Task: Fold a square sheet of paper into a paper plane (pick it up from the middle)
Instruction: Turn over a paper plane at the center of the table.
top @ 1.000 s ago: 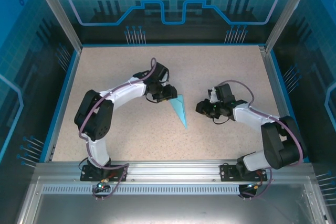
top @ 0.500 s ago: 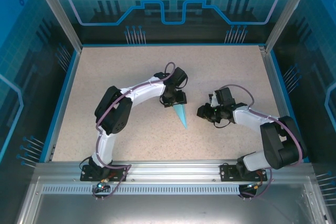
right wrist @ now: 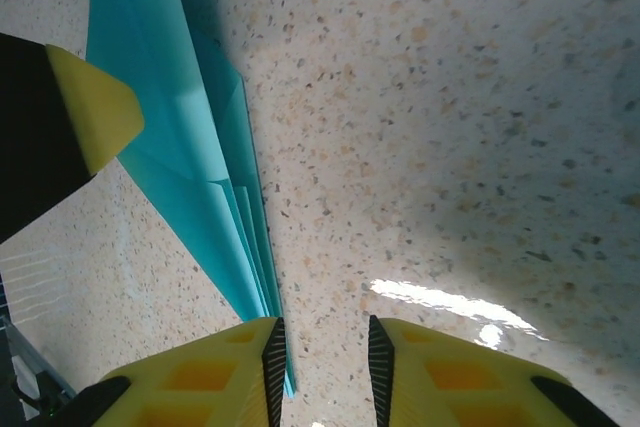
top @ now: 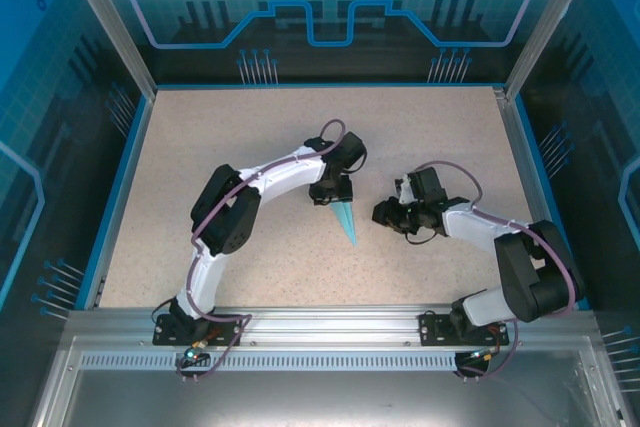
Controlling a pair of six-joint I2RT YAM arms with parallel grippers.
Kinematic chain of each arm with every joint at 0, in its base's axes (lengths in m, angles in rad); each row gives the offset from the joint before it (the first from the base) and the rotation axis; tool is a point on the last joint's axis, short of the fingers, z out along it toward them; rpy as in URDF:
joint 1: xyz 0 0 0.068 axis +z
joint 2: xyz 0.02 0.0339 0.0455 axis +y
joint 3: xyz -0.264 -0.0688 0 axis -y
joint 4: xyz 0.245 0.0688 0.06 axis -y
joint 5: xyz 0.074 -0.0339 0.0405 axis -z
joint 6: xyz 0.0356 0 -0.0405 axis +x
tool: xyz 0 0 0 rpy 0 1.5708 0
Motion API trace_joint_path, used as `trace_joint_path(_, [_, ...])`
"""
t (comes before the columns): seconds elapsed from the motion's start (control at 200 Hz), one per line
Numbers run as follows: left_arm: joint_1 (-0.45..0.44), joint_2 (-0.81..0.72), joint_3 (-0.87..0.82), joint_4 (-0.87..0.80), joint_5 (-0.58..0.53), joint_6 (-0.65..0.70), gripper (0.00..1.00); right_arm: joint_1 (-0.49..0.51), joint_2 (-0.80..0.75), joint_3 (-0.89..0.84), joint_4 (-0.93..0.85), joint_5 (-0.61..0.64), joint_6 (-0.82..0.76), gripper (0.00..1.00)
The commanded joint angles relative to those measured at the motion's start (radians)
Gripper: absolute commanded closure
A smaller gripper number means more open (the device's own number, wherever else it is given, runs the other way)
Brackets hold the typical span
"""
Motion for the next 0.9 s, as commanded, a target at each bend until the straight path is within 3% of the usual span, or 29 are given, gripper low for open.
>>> trace_joint_path(0.0, [-0.003,-0.09,-0.056,0.025,-0.043,0.01,0.56,0.037,0.035,0.048,0.006,-0.024,-0.018,0.69])
trace_joint_path(0.14, [0.0,-0.15,-0.131,0.085,-0.054,0.026,0.72,0.073,0.081,0.084,0.018,-0.024,-0.025,0.68])
trace_joint_path(0.495, [0.015,-0.212,-0.254,0.148,-0.04,0.037,0.86,0.128,0.195,0.17,0.055,-0.07,-0.057,0.64])
trace_joint_path(0.895, [0.042,-0.241,-0.317,0.173,-0.022,0.045,0.89,0.159,0.287,0.248,0.032,-0.06,-0.102,0.57])
